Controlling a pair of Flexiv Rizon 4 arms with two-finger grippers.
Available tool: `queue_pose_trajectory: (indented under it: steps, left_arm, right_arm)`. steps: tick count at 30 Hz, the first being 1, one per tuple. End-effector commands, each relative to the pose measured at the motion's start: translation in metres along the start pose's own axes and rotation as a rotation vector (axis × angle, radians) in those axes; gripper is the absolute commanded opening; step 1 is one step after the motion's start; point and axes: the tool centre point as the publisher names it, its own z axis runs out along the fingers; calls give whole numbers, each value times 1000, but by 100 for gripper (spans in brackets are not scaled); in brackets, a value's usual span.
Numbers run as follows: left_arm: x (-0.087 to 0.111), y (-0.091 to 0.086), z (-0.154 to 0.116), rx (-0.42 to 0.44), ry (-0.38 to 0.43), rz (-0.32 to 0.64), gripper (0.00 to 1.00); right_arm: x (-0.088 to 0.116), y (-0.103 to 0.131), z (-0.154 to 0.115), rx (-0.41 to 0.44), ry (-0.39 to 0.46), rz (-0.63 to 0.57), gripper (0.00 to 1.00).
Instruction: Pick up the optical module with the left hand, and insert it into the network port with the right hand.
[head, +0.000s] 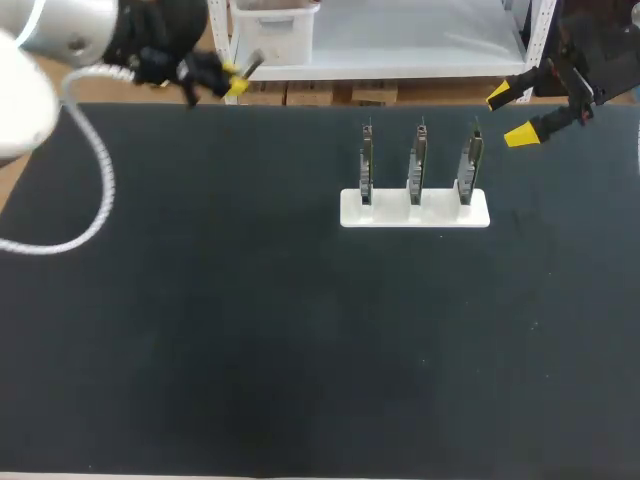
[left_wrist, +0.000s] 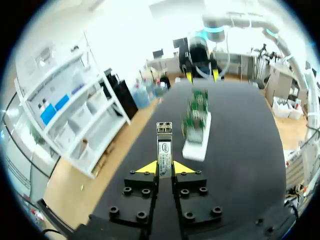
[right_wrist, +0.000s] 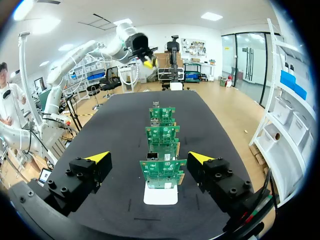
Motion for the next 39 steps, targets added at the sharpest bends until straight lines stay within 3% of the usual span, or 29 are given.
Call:
queue_pose_trajectory:
  steps: [1,6,10,12,14,20,30,39]
  left_arm:
    - [-46,17,45,92,-336,64,0]
    - [-97,6,78,193,-465,87,0]
    - [-123,-10,102,276,-535,102,0]
    - [-132,-21,114,314,-529,106,0]
    - [-137,-31,128,331,-530,107,0]
    - [-154,-54,153,426,-640,13,0]
    - [-179,-82,171,470,-693,49,0]
    - [-184,-102,180,499,-716,66,0]
  right_arm:
    - [0,-1,0,-1,-1,0,100]
    - [0,-1,0,-1,-1,0,100]
    - [0,-1,0,-1,-1,0,100]
    - [0,-1,0,-1,-1,0,100]
    - [0,-1,0,-1,-1,0,100]
    - [0,-1,0,-1,-1,0,100]
    - [0,-1,0,-1,-1,0,100]
    - [0,-1,0,-1,-1,0,100]
